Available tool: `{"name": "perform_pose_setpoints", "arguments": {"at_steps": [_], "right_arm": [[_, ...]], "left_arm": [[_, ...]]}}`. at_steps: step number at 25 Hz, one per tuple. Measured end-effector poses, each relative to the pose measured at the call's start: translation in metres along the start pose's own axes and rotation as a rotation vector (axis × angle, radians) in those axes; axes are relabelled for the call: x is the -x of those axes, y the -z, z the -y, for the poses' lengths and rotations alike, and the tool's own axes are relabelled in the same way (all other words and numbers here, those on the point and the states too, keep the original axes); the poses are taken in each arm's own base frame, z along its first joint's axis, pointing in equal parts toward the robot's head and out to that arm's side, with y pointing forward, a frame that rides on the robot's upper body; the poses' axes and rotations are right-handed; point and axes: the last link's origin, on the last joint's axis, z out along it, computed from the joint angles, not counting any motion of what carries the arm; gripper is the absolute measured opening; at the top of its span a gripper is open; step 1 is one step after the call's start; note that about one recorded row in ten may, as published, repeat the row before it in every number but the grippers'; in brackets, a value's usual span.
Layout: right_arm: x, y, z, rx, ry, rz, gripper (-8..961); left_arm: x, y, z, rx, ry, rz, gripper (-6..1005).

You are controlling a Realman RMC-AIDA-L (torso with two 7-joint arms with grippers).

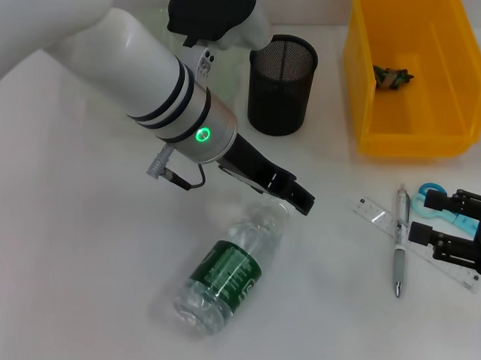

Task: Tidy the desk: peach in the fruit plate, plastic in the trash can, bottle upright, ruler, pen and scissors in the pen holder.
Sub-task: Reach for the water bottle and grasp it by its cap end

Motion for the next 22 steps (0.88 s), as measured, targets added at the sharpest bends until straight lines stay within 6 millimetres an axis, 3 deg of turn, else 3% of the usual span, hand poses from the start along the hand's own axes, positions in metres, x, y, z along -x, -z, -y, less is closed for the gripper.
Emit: {"name": "perform_pose_setpoints", "arguments": {"at_steps": [6,22], "right_arm": [[-0.001,-0.003,-0.001,0.01,-0.002,0.008,713],[0.001,-0.008,-0.001,0.019,-0.003,0.015,713]], "left_arm": [[0.003,-0.003,0.013,-0.063,-0.004,-0.003,780],[0.012,-0.014,0.013,-0.1,-0.067,0.003,730]]}}
